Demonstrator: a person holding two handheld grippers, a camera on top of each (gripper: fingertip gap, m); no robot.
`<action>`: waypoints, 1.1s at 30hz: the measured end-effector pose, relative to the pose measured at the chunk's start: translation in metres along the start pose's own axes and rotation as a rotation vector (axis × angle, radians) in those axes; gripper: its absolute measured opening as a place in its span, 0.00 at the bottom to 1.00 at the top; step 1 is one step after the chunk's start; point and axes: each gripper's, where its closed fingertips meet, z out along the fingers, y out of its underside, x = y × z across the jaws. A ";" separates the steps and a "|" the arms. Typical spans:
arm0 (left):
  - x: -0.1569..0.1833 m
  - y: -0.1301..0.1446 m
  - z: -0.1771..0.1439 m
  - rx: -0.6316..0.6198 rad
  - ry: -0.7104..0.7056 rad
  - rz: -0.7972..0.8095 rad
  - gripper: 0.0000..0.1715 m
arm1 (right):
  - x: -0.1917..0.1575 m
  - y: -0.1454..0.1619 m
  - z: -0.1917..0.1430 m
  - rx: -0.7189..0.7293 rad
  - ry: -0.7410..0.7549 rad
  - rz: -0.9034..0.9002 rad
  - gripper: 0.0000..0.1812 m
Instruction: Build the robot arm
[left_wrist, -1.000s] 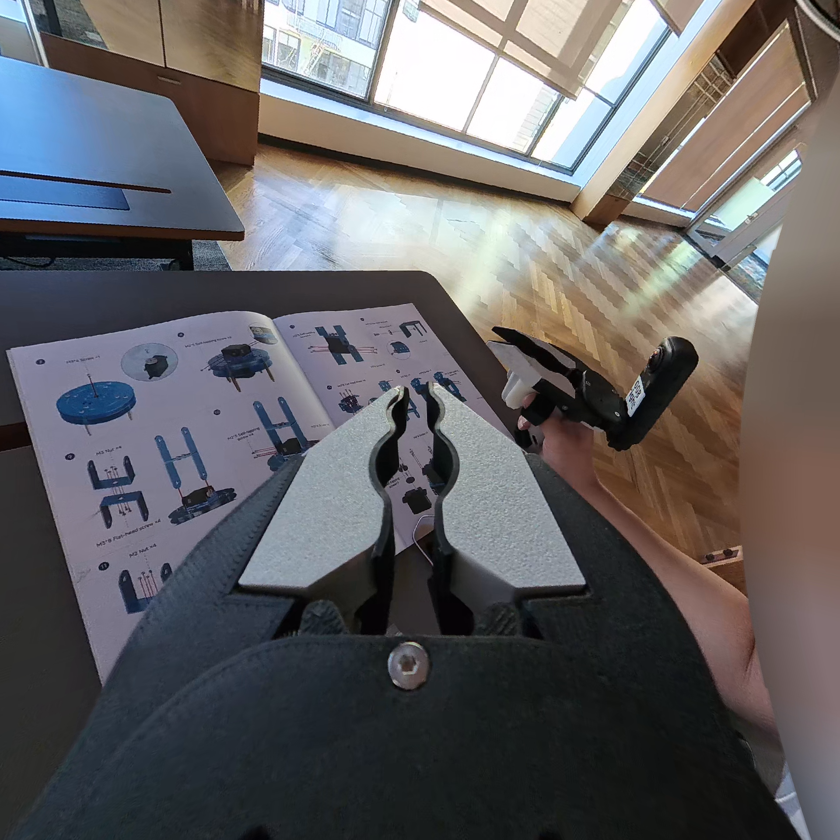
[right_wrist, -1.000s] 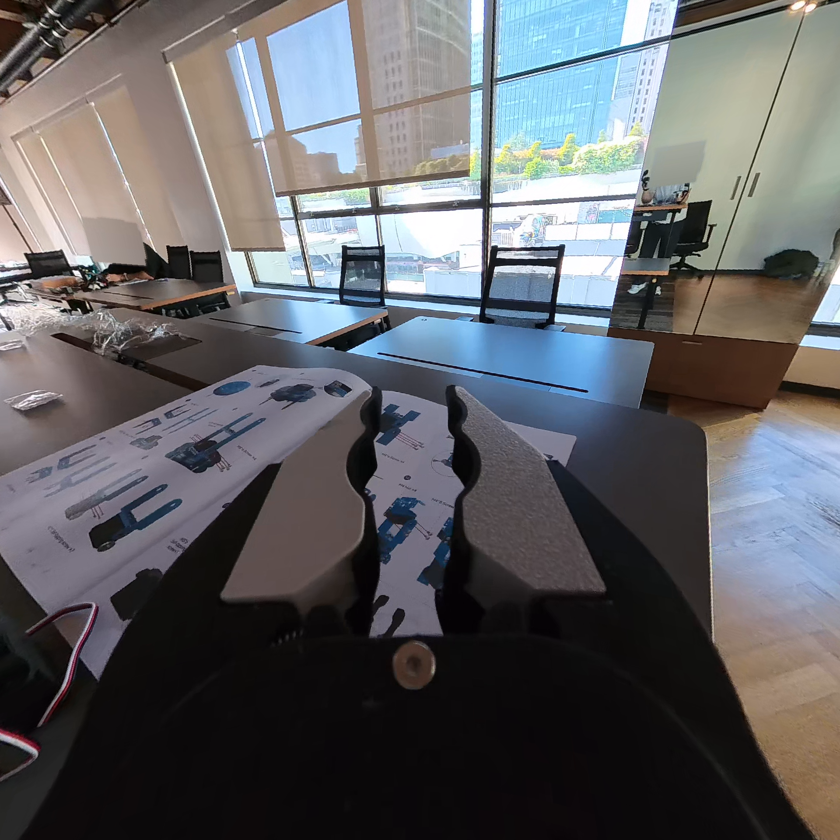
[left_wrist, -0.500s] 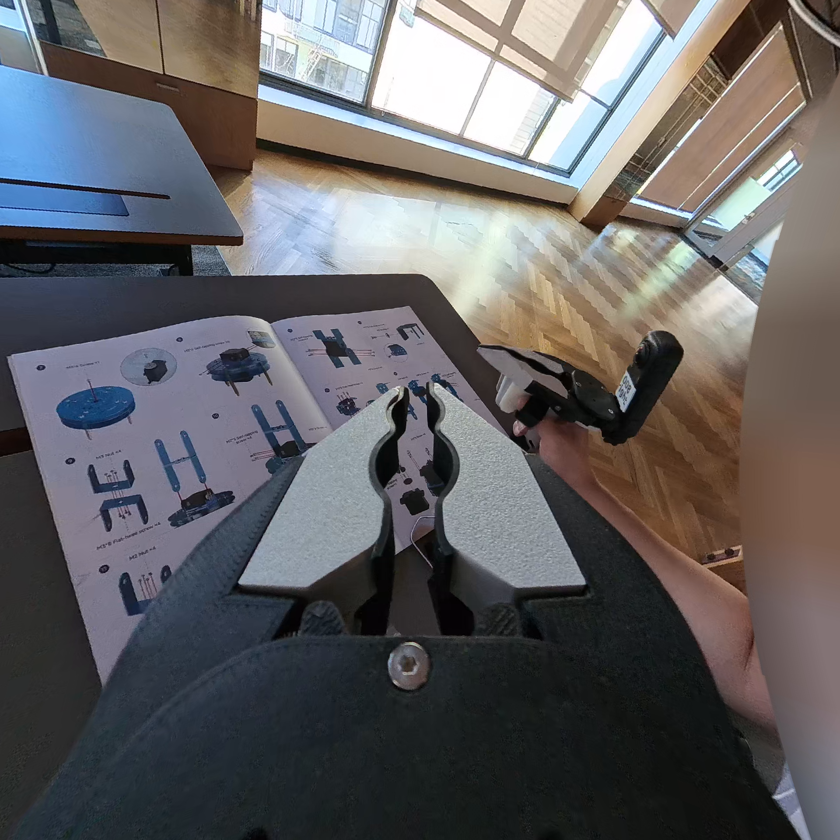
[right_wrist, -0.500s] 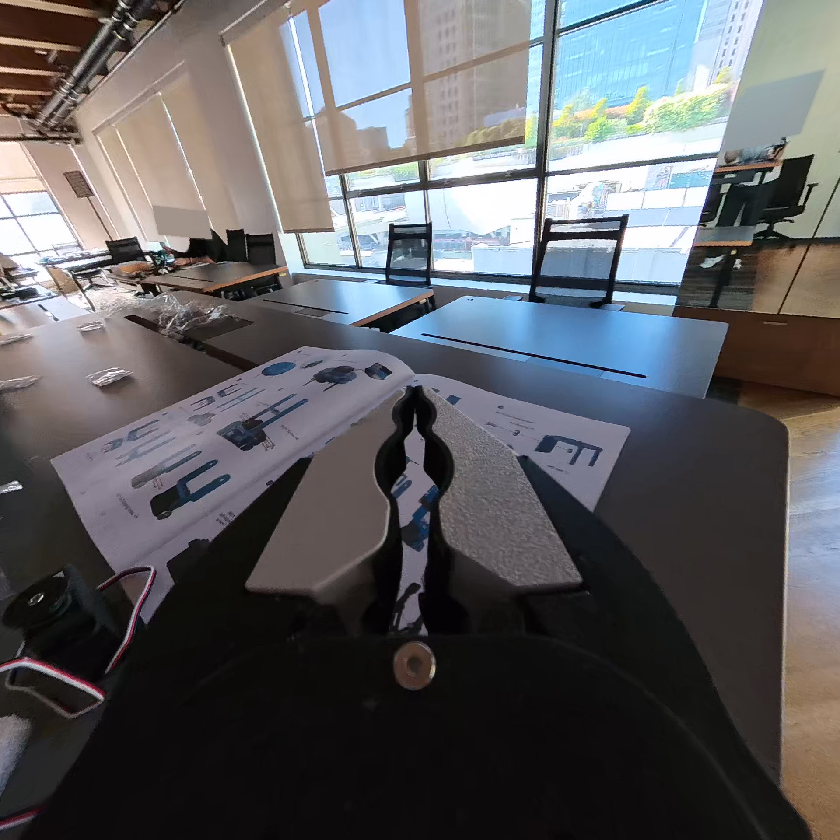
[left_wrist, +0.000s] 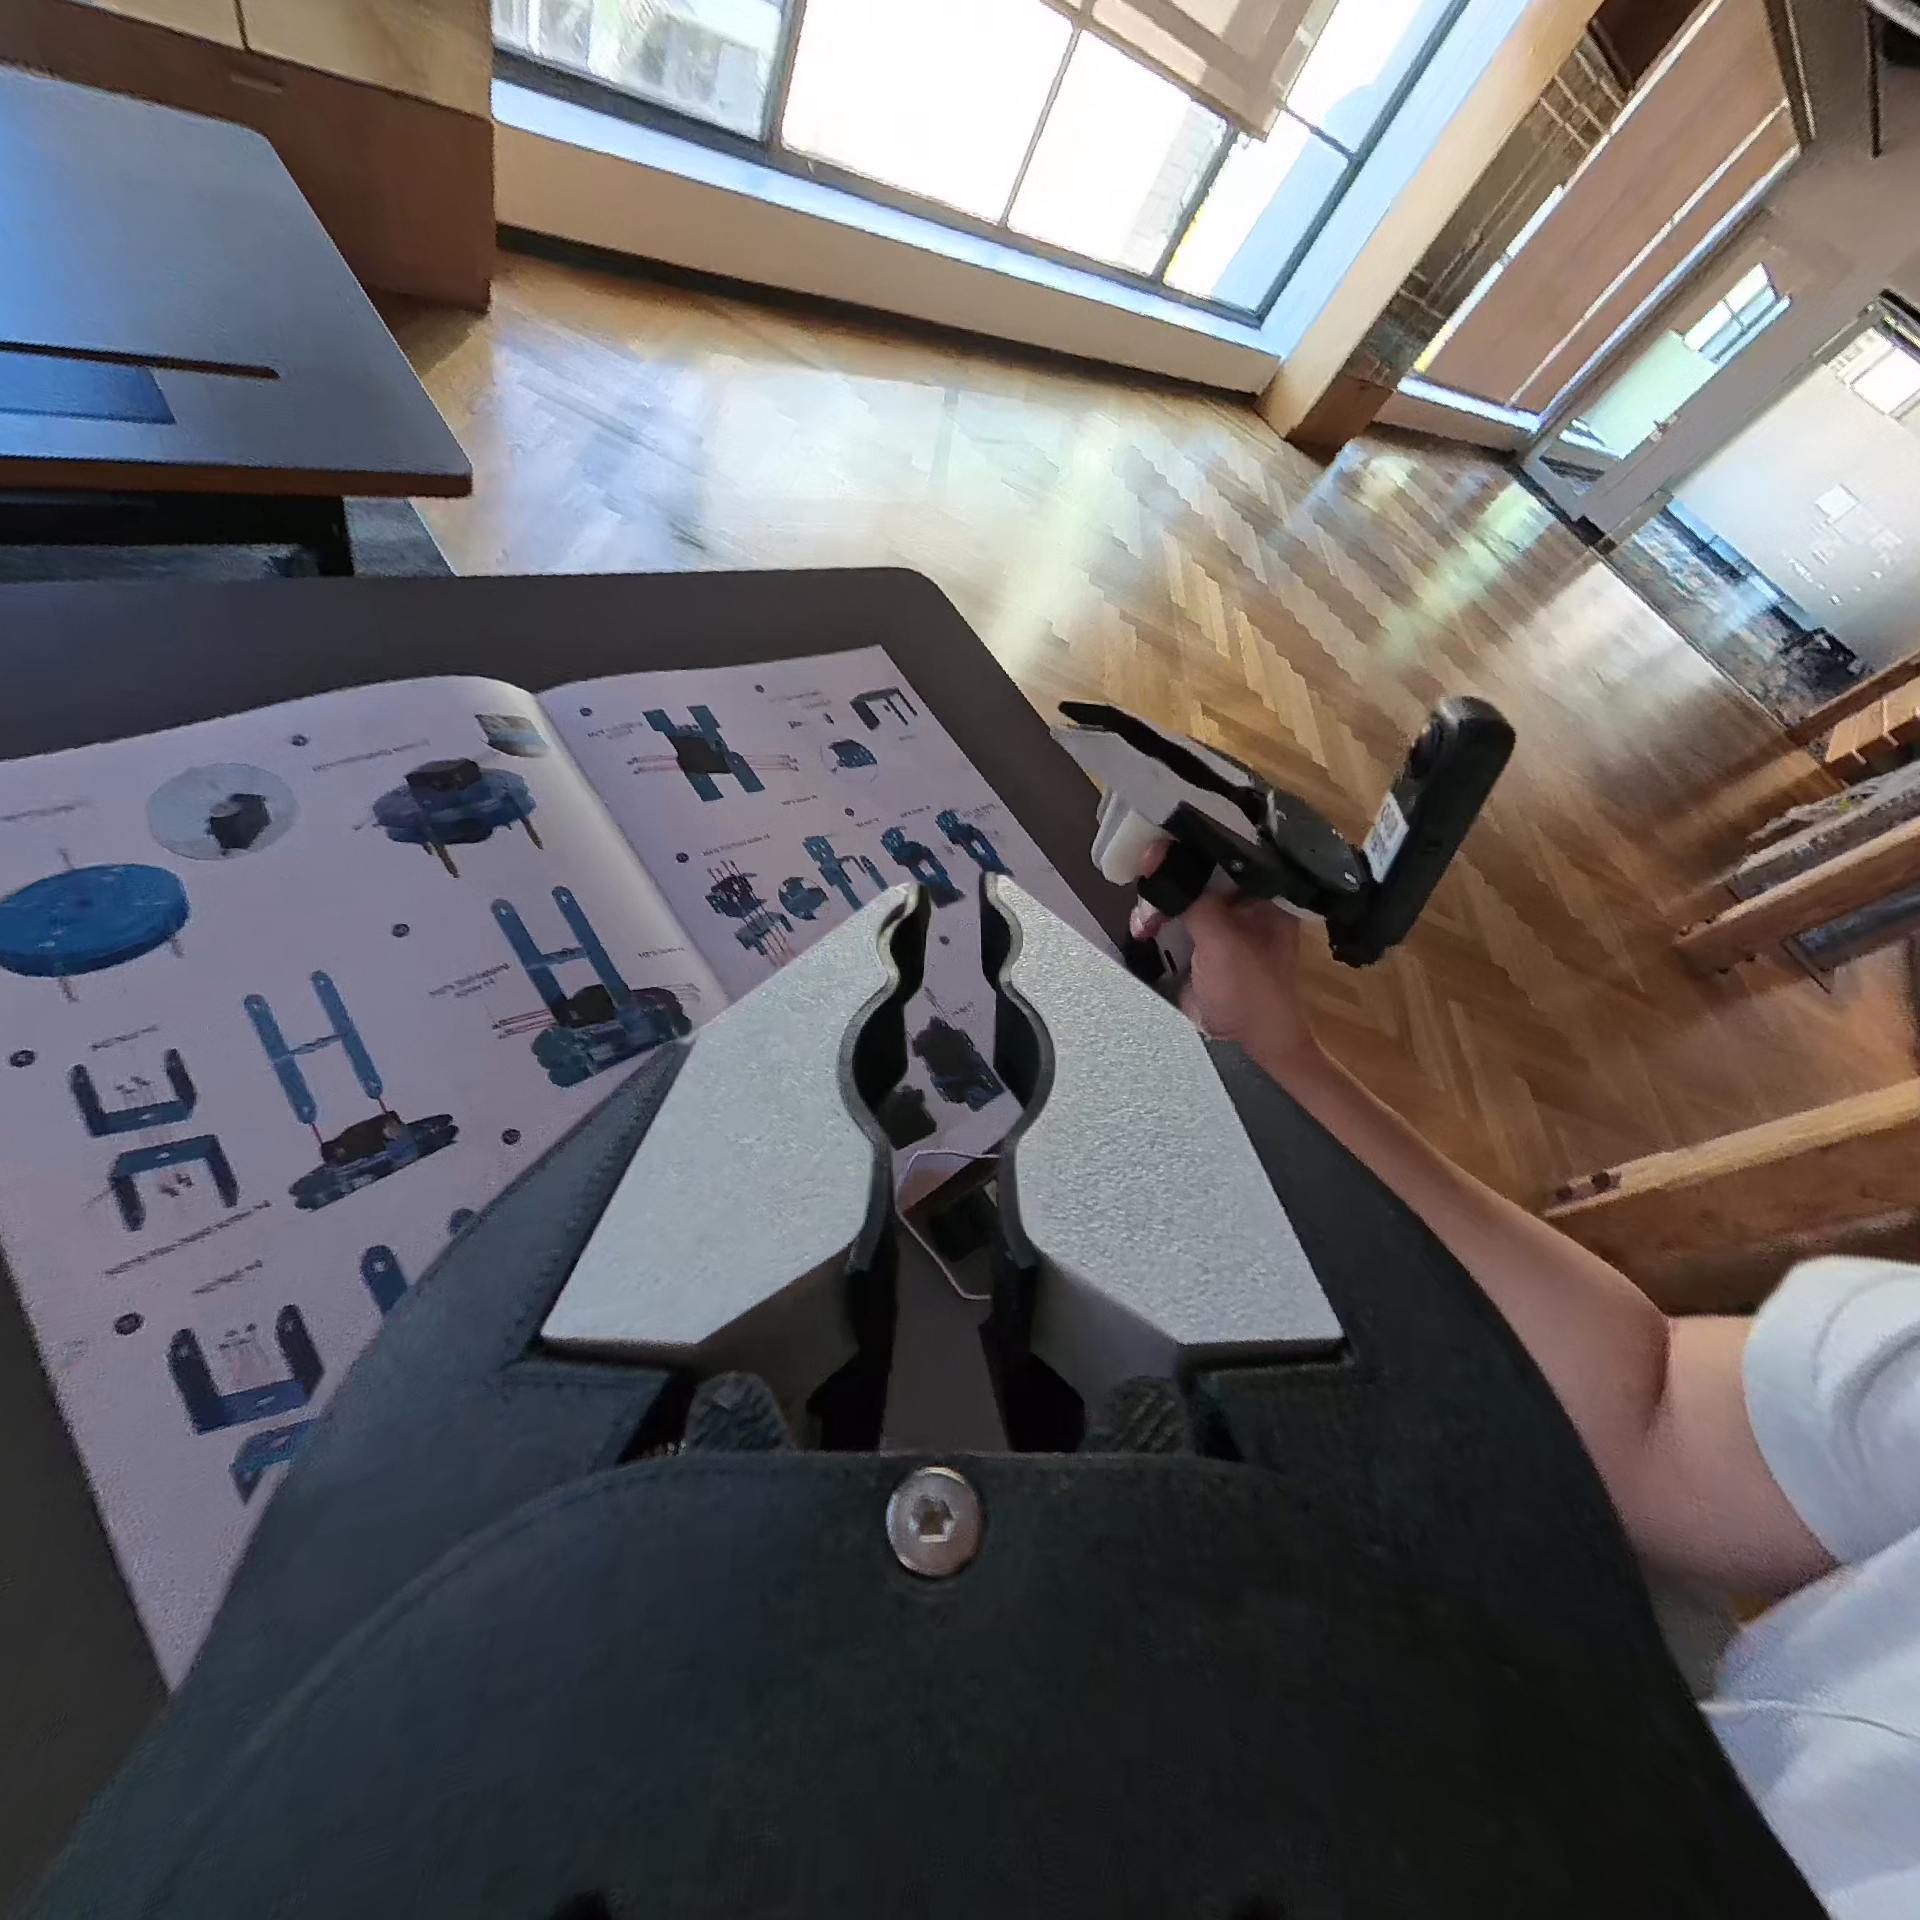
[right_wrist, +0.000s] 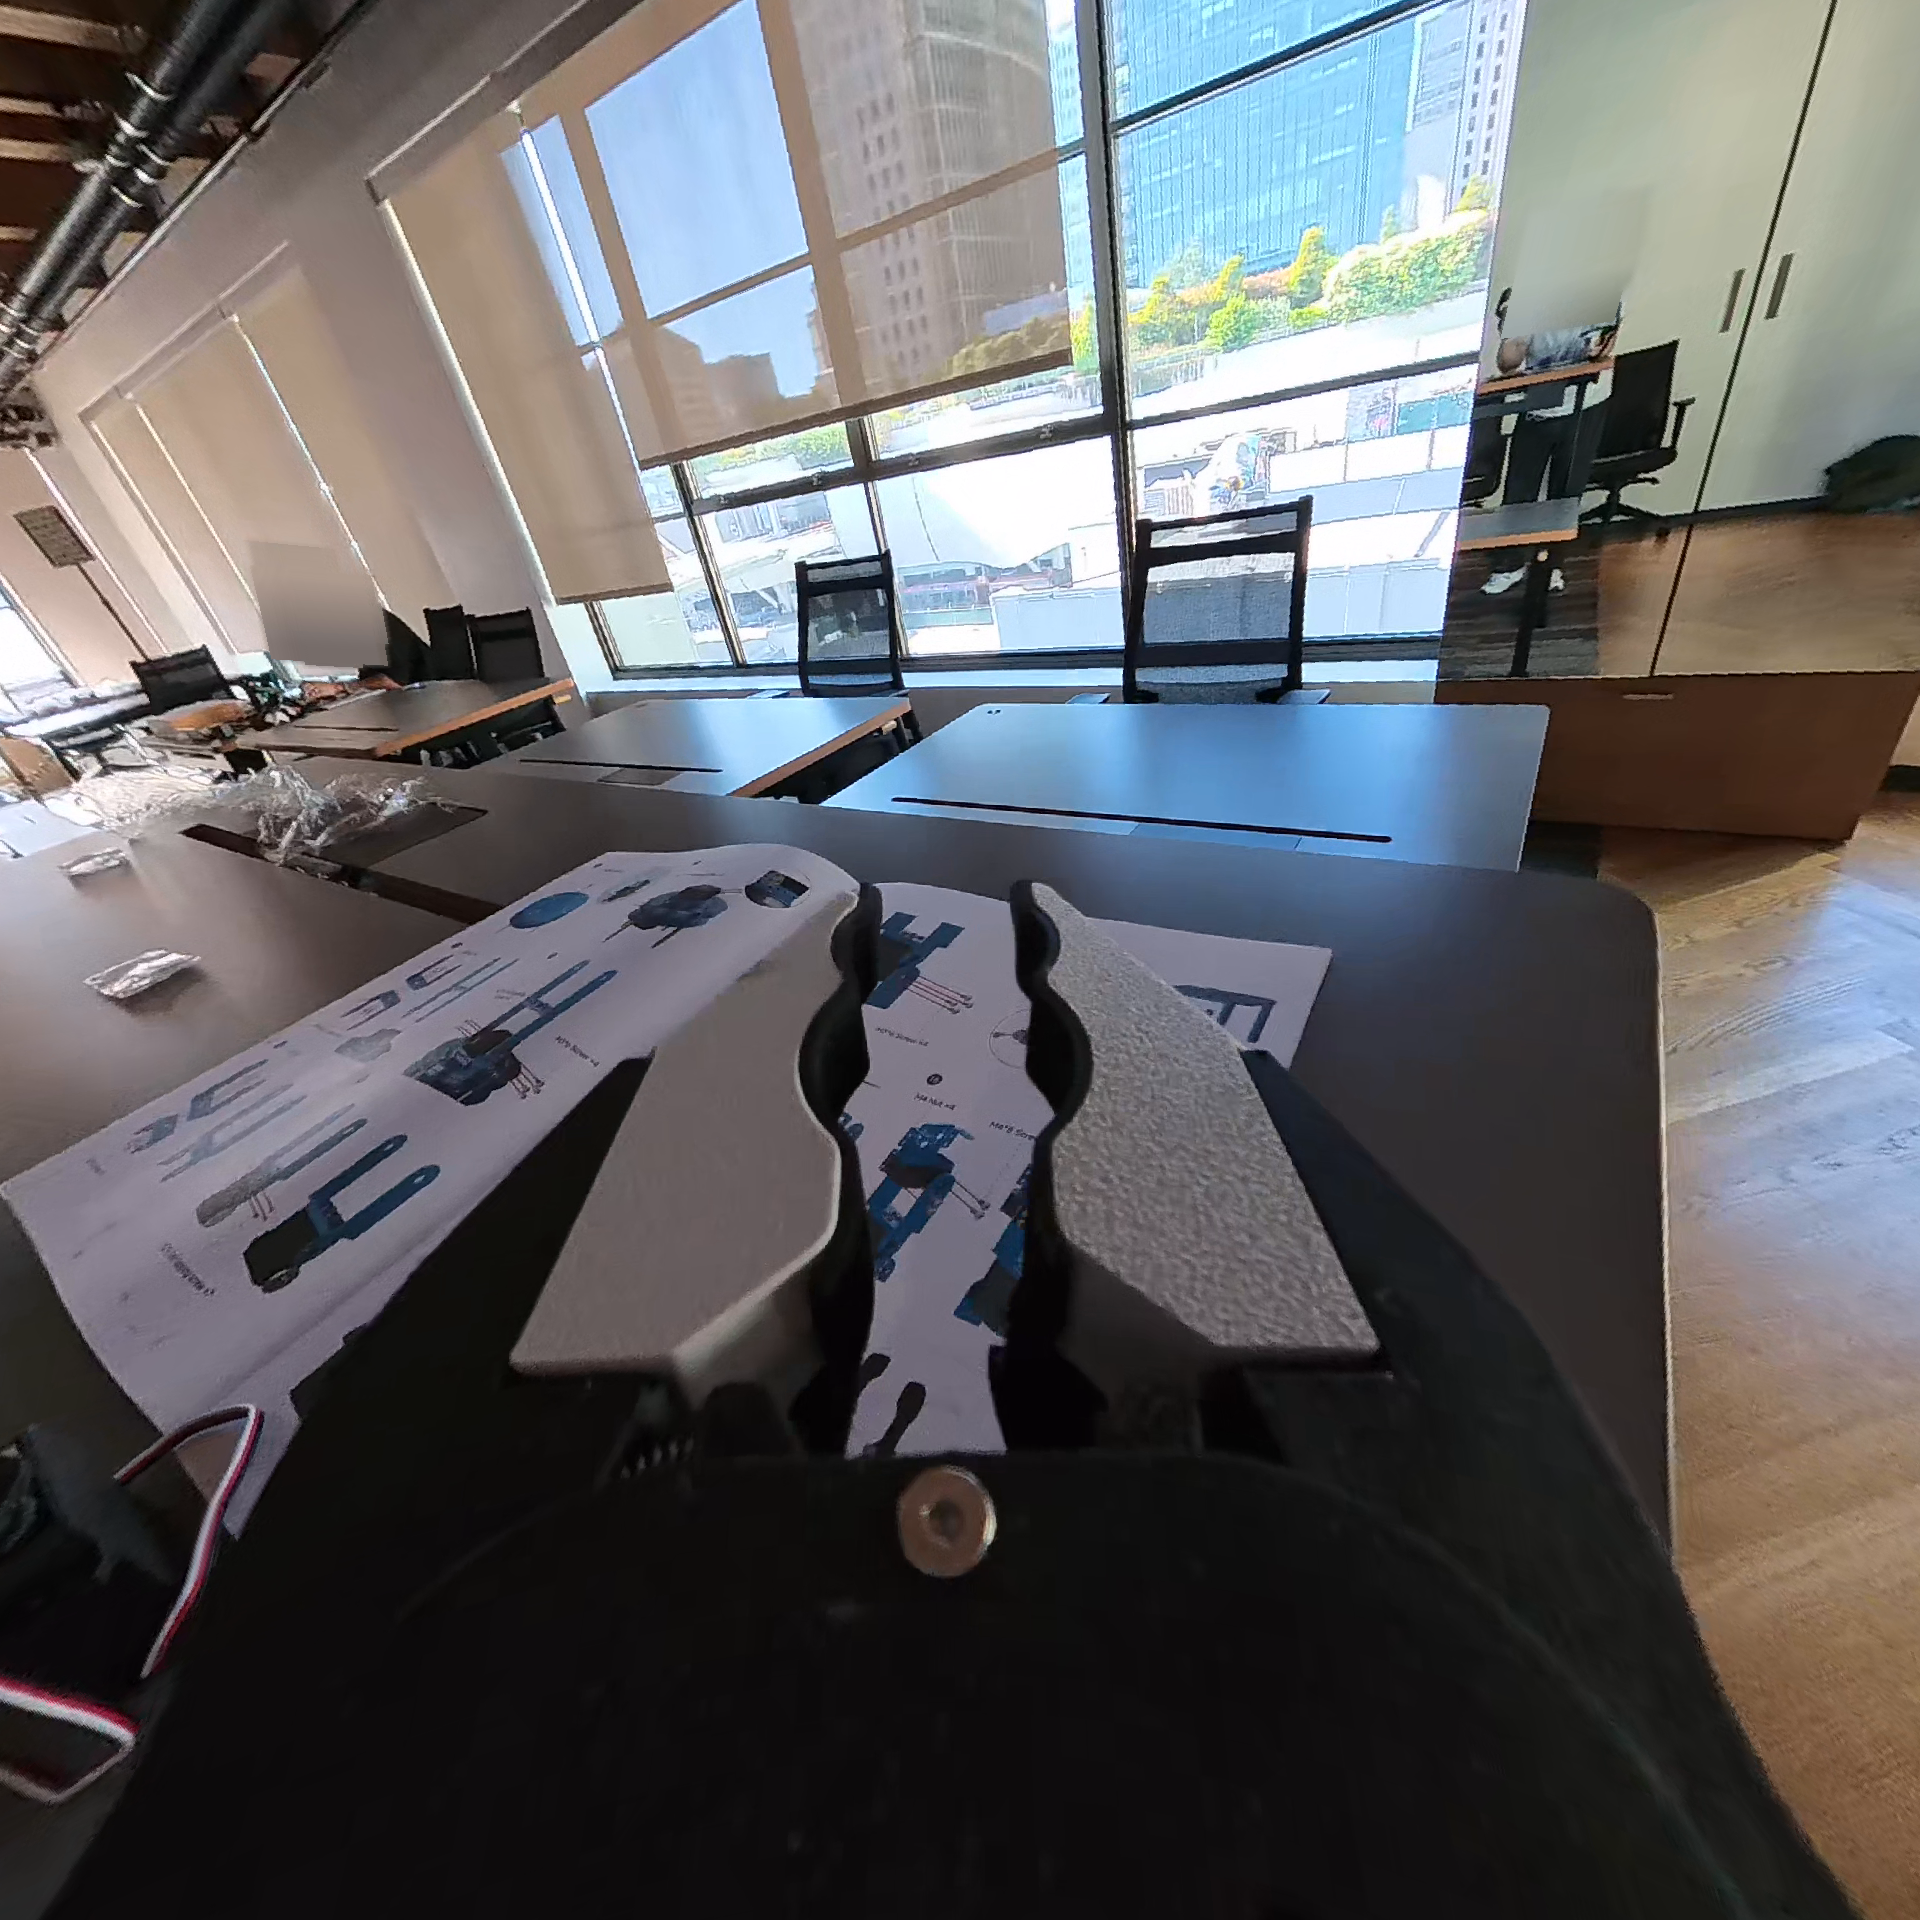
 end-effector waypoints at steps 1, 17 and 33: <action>0.004 0.005 0.005 -0.029 0.023 -0.003 0.05 | 0.000 0.000 0.001 -0.006 0.005 -0.017 0.14; 0.077 0.004 0.006 -0.039 0.248 0.081 0.14 | 0.003 -0.004 -0.003 0.012 0.030 -0.035 0.15; 0.065 -0.026 -0.017 0.122 0.138 0.167 0.31 | -0.001 0.004 0.004 -0.030 0.025 -0.085 0.16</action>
